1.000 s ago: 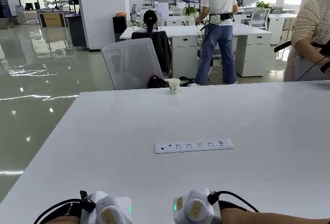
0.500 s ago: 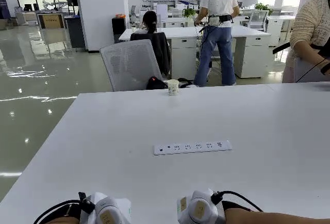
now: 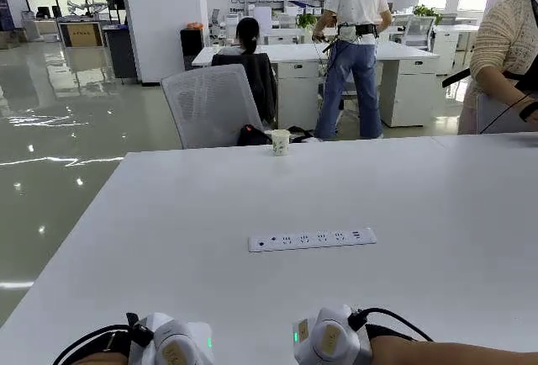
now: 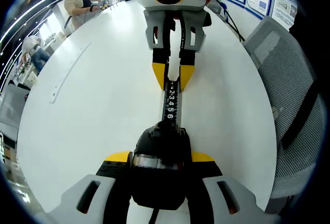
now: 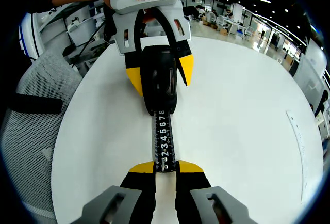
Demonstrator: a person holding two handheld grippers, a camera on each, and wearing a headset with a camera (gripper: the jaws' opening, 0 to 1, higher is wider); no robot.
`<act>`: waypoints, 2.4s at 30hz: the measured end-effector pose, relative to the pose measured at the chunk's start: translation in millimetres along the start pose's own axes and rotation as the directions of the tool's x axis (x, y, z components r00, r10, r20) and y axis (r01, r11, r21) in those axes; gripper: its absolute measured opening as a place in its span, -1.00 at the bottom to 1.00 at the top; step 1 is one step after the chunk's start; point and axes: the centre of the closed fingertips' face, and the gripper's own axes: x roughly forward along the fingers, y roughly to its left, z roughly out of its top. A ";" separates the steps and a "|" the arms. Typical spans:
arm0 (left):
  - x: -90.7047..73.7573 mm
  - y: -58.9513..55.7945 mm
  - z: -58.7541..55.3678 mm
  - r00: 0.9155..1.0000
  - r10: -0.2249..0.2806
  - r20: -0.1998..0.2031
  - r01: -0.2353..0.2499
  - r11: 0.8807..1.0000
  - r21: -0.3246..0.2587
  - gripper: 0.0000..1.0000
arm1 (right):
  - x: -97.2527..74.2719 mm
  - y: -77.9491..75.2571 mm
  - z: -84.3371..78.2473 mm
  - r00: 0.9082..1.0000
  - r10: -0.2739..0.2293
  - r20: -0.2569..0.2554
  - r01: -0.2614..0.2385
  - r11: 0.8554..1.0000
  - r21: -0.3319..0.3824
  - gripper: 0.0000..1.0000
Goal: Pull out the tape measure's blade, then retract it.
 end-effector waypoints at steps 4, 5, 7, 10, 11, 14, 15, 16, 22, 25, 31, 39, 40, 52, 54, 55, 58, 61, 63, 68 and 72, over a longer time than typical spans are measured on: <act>0.0 0.2 0.0 1.000 0.000 0.000 0.000 1.000 0.000 -0.29 | -1.9 -1.0 -2.6 1.000 -0.001 -0.004 0.001 1.000 0.001 -0.79; 0.1 0.3 0.0 1.000 0.000 0.000 0.000 1.000 0.000 -0.29 | -2.2 -1.2 -3.0 1.000 -0.001 -0.004 0.001 1.000 0.002 -0.79; 0.3 0.5 0.0 1.000 0.000 0.000 0.000 1.000 0.000 -0.29 | -2.8 -1.3 -3.4 1.000 -0.002 -0.003 0.002 1.000 0.006 -0.79; 0.4 0.5 -0.1 1.000 0.000 -0.001 0.000 1.000 0.000 -0.29 | -3.5 -2.0 -4.5 1.000 -0.003 -0.006 0.003 1.000 0.004 -0.79; 0.4 0.7 -0.1 1.000 0.000 -0.001 0.000 1.000 0.000 -0.29 | -3.8 -2.3 -4.9 1.000 -0.003 -0.008 0.003 1.000 0.002 -0.79; 0.5 1.2 -0.2 1.000 0.001 0.000 -0.001 1.000 -0.001 -0.29 | -5.0 -2.6 -6.2 1.000 -0.003 -0.011 0.003 1.000 0.001 -0.79; 0.4 1.3 -0.1 1.000 0.001 0.000 -0.001 1.000 -0.001 -0.29 | -5.4 -2.8 -6.6 1.000 -0.003 -0.011 0.003 1.000 0.003 -0.79; 0.5 1.4 -0.1 1.000 0.001 0.000 -0.001 1.000 -0.001 -0.29 | -5.9 -2.9 -7.4 1.000 -0.003 -0.011 0.003 1.000 0.005 -0.79; 0.7 1.8 -0.4 1.000 0.001 0.000 -0.001 1.000 0.000 -0.29 | -7.5 -3.4 -9.8 1.000 -0.004 -0.014 0.004 1.000 0.006 -0.79; 0.6 1.7 -0.3 1.000 0.001 0.000 -0.001 1.000 -0.001 -0.28 | -8.1 -3.4 -11.0 1.000 -0.003 -0.016 0.004 1.000 0.005 -0.79; 0.7 1.7 -0.4 1.000 0.001 0.001 -0.001 1.000 -0.002 -0.28 | -10.4 -4.0 -14.8 1.000 -0.004 -0.018 0.004 1.000 0.007 -0.79; 0.8 1.7 -0.3 1.000 0.002 0.001 -0.002 1.000 -0.002 -0.28 | -14.5 -4.2 -21.0 1.000 -0.008 -0.023 0.008 1.000 0.014 -0.79; 0.9 1.7 -0.2 1.000 0.002 0.001 -0.002 1.000 -0.002 -0.28 | -15.1 -4.4 -21.9 1.000 -0.008 -0.024 0.009 1.000 0.015 -0.79; 1.1 1.3 0.1 1.000 0.002 0.002 -0.002 1.000 -0.003 -0.28 | -18.6 -4.7 -27.1 0.999 -0.010 -0.033 0.010 1.000 0.011 -0.79; 1.1 1.2 0.0 1.000 0.002 0.003 -0.002 1.000 -0.003 -0.28 | -19.2 -4.8 -28.0 0.999 -0.010 -0.034 0.010 1.000 0.011 -0.79; 1.0 1.2 0.0 1.000 0.002 0.004 -0.002 1.000 -0.004 -0.28 | -19.5 -4.8 -28.4 0.999 -0.010 -0.034 0.011 1.000 0.012 -0.79; 1.0 1.2 0.0 1.000 0.003 0.004 -0.003 1.000 -0.004 -0.28 | -20.5 -4.6 -29.8 0.999 -0.010 -0.036 0.011 1.000 0.013 -0.79; 0.9 1.3 -0.1 1.000 0.003 0.004 -0.003 1.000 -0.004 -0.28 | -21.4 -4.6 -31.1 0.999 -0.010 -0.041 0.010 1.000 0.010 -0.79; 1.0 1.4 -0.2 1.000 0.003 0.004 -0.003 1.000 -0.004 -0.28 | -21.8 -4.9 -32.0 0.999 -0.010 -0.043 0.010 1.000 0.010 -0.79; 1.3 1.8 -0.4 1.000 0.003 0.004 -0.003 1.000 -0.004 -0.28 | -23.6 -5.1 -34.5 0.999 -0.011 -0.044 0.011 1.000 0.015 -0.79; 1.3 2.0 -0.5 1.000 0.004 0.004 -0.004 1.000 -0.003 -0.28 | -25.0 -5.0 -36.2 0.999 -0.011 -0.048 0.012 1.000 0.016 -0.79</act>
